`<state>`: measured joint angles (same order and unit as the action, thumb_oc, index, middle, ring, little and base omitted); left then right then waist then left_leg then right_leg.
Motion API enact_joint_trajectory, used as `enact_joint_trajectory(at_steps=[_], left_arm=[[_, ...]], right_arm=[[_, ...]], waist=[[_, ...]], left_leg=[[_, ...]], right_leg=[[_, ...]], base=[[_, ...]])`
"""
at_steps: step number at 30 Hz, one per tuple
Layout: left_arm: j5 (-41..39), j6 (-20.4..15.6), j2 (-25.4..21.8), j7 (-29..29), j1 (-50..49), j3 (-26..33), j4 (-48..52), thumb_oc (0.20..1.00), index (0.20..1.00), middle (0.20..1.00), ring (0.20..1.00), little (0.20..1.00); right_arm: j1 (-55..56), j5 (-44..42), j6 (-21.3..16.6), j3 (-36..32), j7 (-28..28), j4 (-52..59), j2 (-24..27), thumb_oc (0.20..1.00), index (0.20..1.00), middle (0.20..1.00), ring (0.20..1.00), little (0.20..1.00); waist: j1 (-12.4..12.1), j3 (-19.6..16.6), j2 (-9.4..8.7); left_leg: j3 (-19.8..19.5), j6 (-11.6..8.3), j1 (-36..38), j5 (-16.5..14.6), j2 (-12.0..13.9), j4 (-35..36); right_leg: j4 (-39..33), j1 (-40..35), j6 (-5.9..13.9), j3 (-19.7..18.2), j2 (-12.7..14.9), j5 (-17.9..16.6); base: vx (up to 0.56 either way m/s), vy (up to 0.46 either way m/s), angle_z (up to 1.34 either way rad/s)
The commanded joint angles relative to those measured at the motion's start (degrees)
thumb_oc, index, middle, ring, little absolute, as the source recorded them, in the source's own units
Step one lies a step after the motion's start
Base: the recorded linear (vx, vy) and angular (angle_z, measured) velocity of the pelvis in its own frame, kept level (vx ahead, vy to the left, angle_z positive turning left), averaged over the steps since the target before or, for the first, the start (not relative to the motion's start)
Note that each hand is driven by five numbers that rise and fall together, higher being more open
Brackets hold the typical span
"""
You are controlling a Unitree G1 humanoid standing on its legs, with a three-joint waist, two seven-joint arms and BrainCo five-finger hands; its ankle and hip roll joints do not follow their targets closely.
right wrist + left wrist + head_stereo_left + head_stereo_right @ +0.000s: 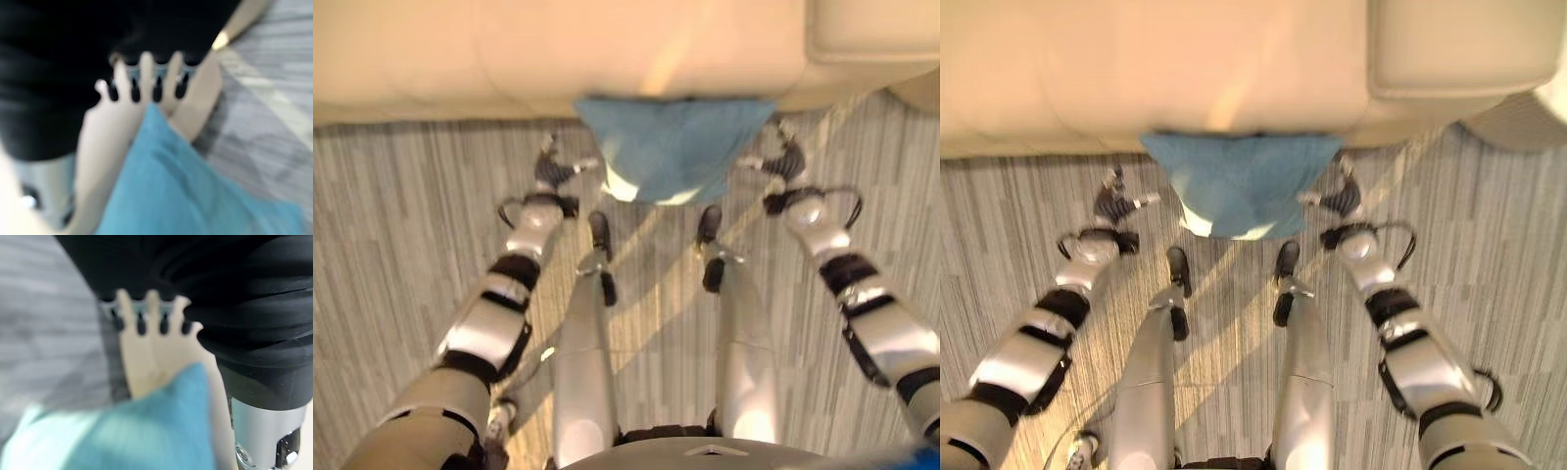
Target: Pick up all the scattered cushions and arrange them neatly on the sofa.
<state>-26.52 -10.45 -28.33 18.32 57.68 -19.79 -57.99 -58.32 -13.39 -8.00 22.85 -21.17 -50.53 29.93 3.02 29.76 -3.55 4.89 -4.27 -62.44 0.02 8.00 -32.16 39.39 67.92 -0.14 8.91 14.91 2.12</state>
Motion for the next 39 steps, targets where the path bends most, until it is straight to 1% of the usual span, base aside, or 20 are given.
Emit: enact_joint_trajectory(at_steps=[1, 4, 10, 12, 13, 17, 21, 25, 31, 34, 35, 36, 37, 39], left_arm=[[-2.2, -1.1, 0.9, 0.7, -7.5, 2.0, -0.3, 1.000, 1.000, 1.000, 1.000, 1.000], [-4.0, -0.4, -0.1, -0.2, -4.5, 1.0, -2.3, 1.000, 1.000, 1.000, 1.000, 1.000], [-5.7, -0.2, -0.2, -0.3, -1.9, -0.4, -1.4, 1.000, 1.000, 1.000, 1.000, 1.000], [-6.1, -0.2, -0.1, -0.2, -1.4, -0.6, -1.4, 1.000, 1.000, 1.000, 1.000, 1.000], [-7.0, -0.2, 0.0, 0.0, 0.3, -1.4, -0.7, 1.000, 1.000, 1.000, 1.000, 1.000], [-7.4, -0.2, -0.3, 0.4, 3.6, -2.9, 0.4, 1.000, 1.000, 1.000, 1.000, 1.000], [-6.9, 0.1, -0.7, 0.6, 5.6, -4.6, 1.0, 1.000, 1.000, 1.000, 1.000, 1.000], [-7.3, 0.3, -0.4, 0.8, 8.4, -6.4, 0.9, 1.000, 1.000, 1.000, 1.000, 1.000], [-9.5, 0.2, 1.9, 0.9, 10.6, -7.5, 1.9, 1.000, 1.000, 1.000, 1.000, 1.000], [-10.7, 0.0, 4.9, 1.2, 12.0, -8.7, 2.2, 1.000, 1.000, 1.000, 1.000, 1.000], [-10.8, 0.0, 4.9, 1.2, 12.1, -8.7, 2.2, 1.000, 1.000, 1.000, 1.000, 1.000], [-12.1, -0.4, 6.7, 1.5, 12.3, -8.7, 2.6, 1.000, 1.000, 1.000, 1.000, 1.000], [-12.1, -0.4, 6.7, 1.5, 12.3, -8.7, 2.6, 1.000, 1.000, 1.000, 1.000, 1.000], [-13.1, -0.6, 7.8, 1.7, 12.7, -8.7, 2.7, 1.000, 1.000, 1.000, 1.000, 1.000]], right_arm=[[8.8, -2.6, -1.4, 0.4, -1.5, 0.1, -0.2, 1.000, 1.000, 1.000, 1.000, 1.000], [5.4, -3.3, -1.0, 1.7, -1.5, -1.6, 1.0, 1.000, 1.000, 1.000, 1.000, 1.000], [3.6, -4.4, -0.7, 1.4, -2.7, -1.9, 1.7, 1.000, 1.000, 1.000, 1.000, 1.000], [3.4, -4.7, -0.8, 1.3, -2.8, -1.8, 1.7, 1.000, 1.000, 1.000, 1.000, 1.000], [2.3, -5.4, -0.6, 1.9, -3.0, -2.2, 1.6, 1.000, 1.000, 1.000, 1.000, 1.000], [-0.6, -5.9, -0.3, 4.2, -2.4, -2.8, 2.1, 1.000, 1.000, 1.000, 1.000, 1.000], [-2.1, -6.2, -0.2, 5.7, -2.2, -2.5, 2.3, 1.000, 1.000, 1.000, 1.000, 1.000], [-4.6, -6.5, 0.0, 7.7, -1.9, -2.8, 2.3, 1.000, 1.000, 1.000, 1.000, 1.000], [-8.6, -6.7, 0.3, 11.7, -0.5, -2.7, 0.8, 1.000, 1.000, 1.000, 1.000, 1.000], [-11.7, -9.0, -0.6, 15.2, 1.0, -2.4, -3.3, 1.000, 1.000, 1.000, 1.000, 1.000], [-11.8, -9.1, -0.6, 15.3, 1.0, -2.5, -3.3, 1.000, 1.000, 1.000, 1.000, 1.000], [-12.5, -11.6, -1.5, 15.6, 1.5, -1.9, -5.8, 1.000, 1.000, 1.000, 1.000, 1.000], [-12.5, -11.6, -1.6, 15.6, 1.5, -2.0, -5.8, 1.000, 1.000, 1.000, 1.000, 1.000], [-13.1, -14.2, -2.4, 16.1, 2.3, -1.8, -8.1, 1.000, 1.000, 1.000, 1.000, 1.000]], waist=[[0.4, -7.6, 1.15], [0.7, -8.5, 1.18], [1.6, -9.2, 1.31], [1.7, -9.2, 1.32], [1.8, -9.3, 1.32], [1.9, -9.5, 1.36], [2.0, -9.4, 1.57], [1.8, -8.1, 2.09], [1.1, -6.5, 3.03], [0.3, -6.3, 3.63], [0.3, -6.2, 3.65], [0.1, -6.3, 3.79], [0.1, -6.3, 3.79], [-0.2, -6.3, 4.02]], left_leg=[[-0.6, -2.15, -3.3, 0.3, 3.1, 1.0], [-1.1, -1.84, -9.4, -0.6, 3.0, -2.1], [-1.6, -1.31, -17.1, -1.9, 2.6, -8.0], [-1.7, -1.23, -18.1, -2.1, 2.5, -8.8], [-2.0, -1.04, -20.6, -2.5, 2.5, -10.4], [-2.3, -0.78, -24.1, -3.1, 2.4, -13.0], [-2.5, -0.65, -26.0, -3.4, 2.4, -14.9], [-3.2, -0.66, -26.9, -3.7, 2.8, -17.0], [-4.0, -0.60, -27.5, -3.8, 2.9, -18.9], [-4.7, -0.46, -27.5, -3.9, 2.8, -19.8], [-4.7, -0.47, -27.5, -3.9, 2.8, -19.8], [-4.8, -0.53, -27.5, -3.8, 2.9, -19.7], [-4.8, -0.54, -27.5, -3.8, 2.9, -19.7], [-5.1, -0.51, -27.5, -3.8, 3.0, -19.8]], right_leg=[[-3.4, -2.5, 6.73, -2.2, 1.1, 1.1], [0.6, 4.2, 6.39, -3.1, 0.8, 2.4], [6.8, 12.4, 5.86, -4.5, 0.5, 4.1], [7.7, 13.5, 5.74, -4.9, 0.2, 4.3], [9.5, 16.3, 5.71, -5.4, -0.1, 4.7], [11.7, 19.9, 5.63, -6.2, -0.2, 5.1], [13.3, 21.9, 5.48, -6.8, -0.5, 5.4], [14.3, 22.0, 5.47, -6.7, -0.6, 5.8], [15.7, 22.0, 5.21, -6.6, -0.8, 6.3], [16.6, 22.0, 5.03, -6.6, -1.1, 6.3], [16.6, 22.0, 5.02, -6.6, -1.1, 6.3], [16.6, 22.0, 4.99, -6.6, -1.2, 6.3], [16.6, 22.0, 4.98, -6.6, -1.2, 6.3], [16.7, 22.0, 4.96, -6.6, -1.3, 6.3]], base=[[0.03, -0.006, 0.05], [0.06, -0.015, 0.02], [0.07, -0.029, 0.02], [0.07, -0.023, -0.05], [0.06, -0.038, -0.07], [0.04, -0.033, -0.05], [0.03, -0.016, -0.02], [0.03, -0.013, -0.05], [0.00, -0.013, -0.01], [0.00, -0.001, -0.01], [0.01, -0.012, -0.03], [0.00, 0.000, 0.00], [0.00, 0.000, 0.00], [0.00, 0.000, 0.00]])
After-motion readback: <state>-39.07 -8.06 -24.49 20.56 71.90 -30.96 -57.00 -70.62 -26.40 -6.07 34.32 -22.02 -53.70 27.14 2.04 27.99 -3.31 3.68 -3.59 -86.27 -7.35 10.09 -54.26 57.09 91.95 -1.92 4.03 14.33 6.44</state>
